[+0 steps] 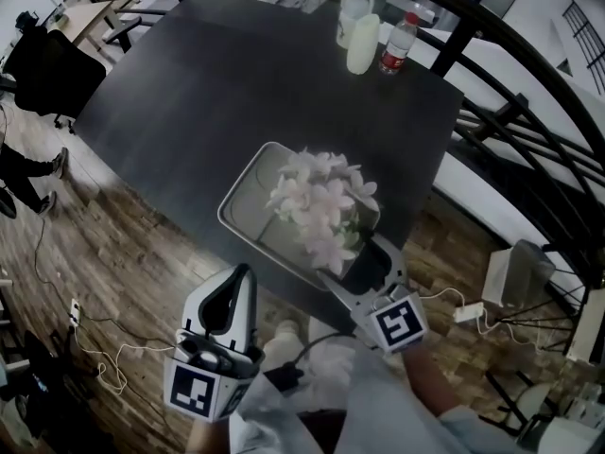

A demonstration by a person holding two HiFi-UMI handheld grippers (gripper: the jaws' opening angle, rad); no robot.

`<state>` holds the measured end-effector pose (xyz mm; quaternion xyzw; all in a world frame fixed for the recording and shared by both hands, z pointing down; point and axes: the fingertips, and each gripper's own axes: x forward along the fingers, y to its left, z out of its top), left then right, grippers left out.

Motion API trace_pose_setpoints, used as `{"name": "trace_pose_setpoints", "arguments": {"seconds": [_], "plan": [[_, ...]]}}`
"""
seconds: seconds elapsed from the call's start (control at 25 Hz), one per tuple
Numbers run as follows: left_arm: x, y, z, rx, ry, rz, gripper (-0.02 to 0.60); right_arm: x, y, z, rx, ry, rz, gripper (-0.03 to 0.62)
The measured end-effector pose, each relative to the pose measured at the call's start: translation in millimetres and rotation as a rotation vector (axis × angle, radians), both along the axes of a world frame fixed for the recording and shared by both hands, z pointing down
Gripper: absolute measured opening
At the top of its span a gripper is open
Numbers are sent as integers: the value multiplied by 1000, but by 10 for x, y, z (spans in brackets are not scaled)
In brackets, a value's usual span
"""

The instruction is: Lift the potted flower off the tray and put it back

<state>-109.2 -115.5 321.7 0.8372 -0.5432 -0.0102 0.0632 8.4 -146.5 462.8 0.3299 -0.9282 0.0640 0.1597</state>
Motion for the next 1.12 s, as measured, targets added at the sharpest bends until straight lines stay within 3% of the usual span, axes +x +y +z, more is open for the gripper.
{"name": "trace_pose_setpoints", "arguments": {"seconds": [0.52, 1.12], "plan": [[84, -207, 43, 5, 11, -25, -2, 416, -117, 375, -59, 117, 23, 379], [4, -339, 209, -44, -6, -90, -2, -85, -476, 414, -27, 60, -78, 380]]}}
